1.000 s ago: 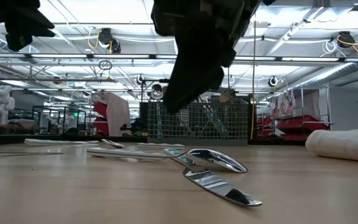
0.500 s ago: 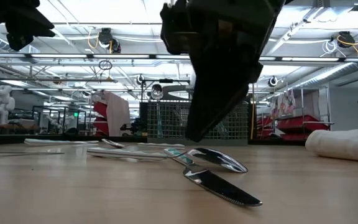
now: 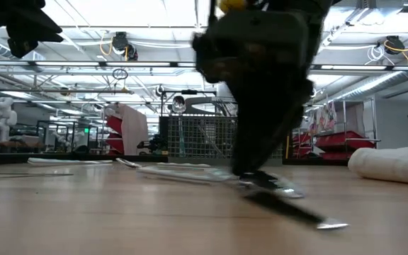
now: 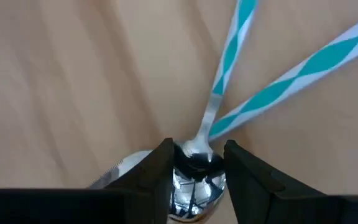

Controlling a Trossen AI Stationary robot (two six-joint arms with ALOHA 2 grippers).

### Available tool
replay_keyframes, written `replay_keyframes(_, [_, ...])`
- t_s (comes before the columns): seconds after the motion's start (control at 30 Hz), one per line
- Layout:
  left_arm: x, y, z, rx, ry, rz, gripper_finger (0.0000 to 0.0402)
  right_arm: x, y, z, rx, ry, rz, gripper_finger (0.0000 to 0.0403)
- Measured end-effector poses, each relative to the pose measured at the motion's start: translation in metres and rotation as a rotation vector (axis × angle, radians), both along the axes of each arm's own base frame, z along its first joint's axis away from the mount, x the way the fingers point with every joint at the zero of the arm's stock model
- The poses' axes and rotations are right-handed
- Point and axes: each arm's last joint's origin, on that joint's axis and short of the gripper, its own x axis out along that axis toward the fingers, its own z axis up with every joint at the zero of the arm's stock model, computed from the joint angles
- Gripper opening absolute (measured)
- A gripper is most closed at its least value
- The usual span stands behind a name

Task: Sort silverware
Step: Put the bottom right blue spoon into the gray silverware basket

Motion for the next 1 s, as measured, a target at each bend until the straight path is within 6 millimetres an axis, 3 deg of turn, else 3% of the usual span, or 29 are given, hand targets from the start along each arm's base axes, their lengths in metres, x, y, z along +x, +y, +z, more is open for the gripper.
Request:
replay_keyframes(0.3, [0.0,0.0,0.0,0.003,-0.001,0.005,0.0095,-0.009,-0.003,-0.001,-0.041,0.086,-0.007,0.0007])
replay_keyframes(0.4, [0.0,0.0,0.0,0.007,0.0,0.01,0.0095,-0.01,-0.004,0.001,-0.041,0.082,-0.021,0.0002])
replay_keyframes(0.53, [0.0,0.001,0.0,0.026,0.004,0.012,0.0095,-0.011,-0.005,0.018,-0.089,0.047,-0.039,0.0])
replay_keyframes(0.77, [0.0,0.002,0.002,0.037,-0.013,0.04,0.0095,-0.013,-0.018,0.072,-0.185,-0.054,-0.086,0.0001])
replay_keyframes(1.0, [0.002,0.002,0.006,0.039,-0.056,0.045,0.0095,-0.017,-0.039,0.098,-0.151,-0.052,-0.119,0.0003])
